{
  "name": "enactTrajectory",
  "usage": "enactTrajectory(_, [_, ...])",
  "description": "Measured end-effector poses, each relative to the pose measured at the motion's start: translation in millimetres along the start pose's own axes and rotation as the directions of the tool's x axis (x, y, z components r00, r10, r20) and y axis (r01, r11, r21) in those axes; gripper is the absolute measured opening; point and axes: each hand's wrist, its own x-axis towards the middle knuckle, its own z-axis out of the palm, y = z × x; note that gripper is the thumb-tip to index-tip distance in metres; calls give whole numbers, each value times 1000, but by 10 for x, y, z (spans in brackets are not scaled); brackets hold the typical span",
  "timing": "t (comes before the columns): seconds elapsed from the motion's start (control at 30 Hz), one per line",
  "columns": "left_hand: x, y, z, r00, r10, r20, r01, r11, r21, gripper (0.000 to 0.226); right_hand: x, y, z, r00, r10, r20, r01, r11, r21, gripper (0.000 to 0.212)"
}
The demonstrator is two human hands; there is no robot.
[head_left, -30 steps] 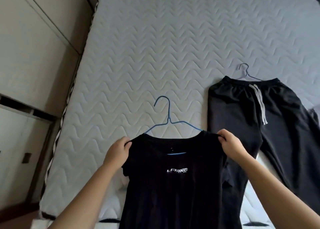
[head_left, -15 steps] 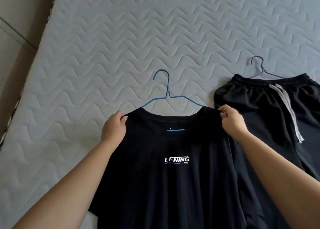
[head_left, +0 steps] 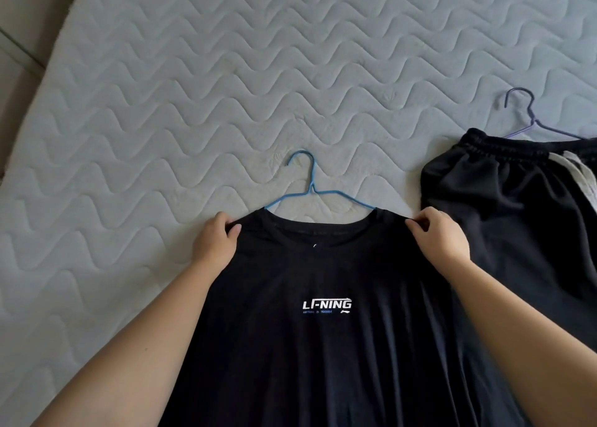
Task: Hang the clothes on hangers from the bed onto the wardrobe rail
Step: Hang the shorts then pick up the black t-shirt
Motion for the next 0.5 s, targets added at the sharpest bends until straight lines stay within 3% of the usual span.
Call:
enactTrajectory(0.17, [-428, -12, -130, 999, 22, -29, -16, 977, 213, 41, -347, 48, -113, 997, 64, 45, -64, 998, 13, 35])
enactTrajectory(0.27, [-962, -63, -252, 996, 3, -84, 5, 996, 93, 38, -757, 168, -258, 992, 103, 67, -107, 993, 55, 38])
enactTrajectory(0.37, [-1673, -173, -345, 999, -14, -47, 12, 999, -45, 29, -1296, 381, -402, 985, 144, 96, -152, 985, 81, 37])
enactTrajectory(0.5, [-2700, -383, -395, 987, -153, 47, 159, 970, -182, 23, -2161, 780, -514, 972, 193, 135, -204, 976, 77, 36])
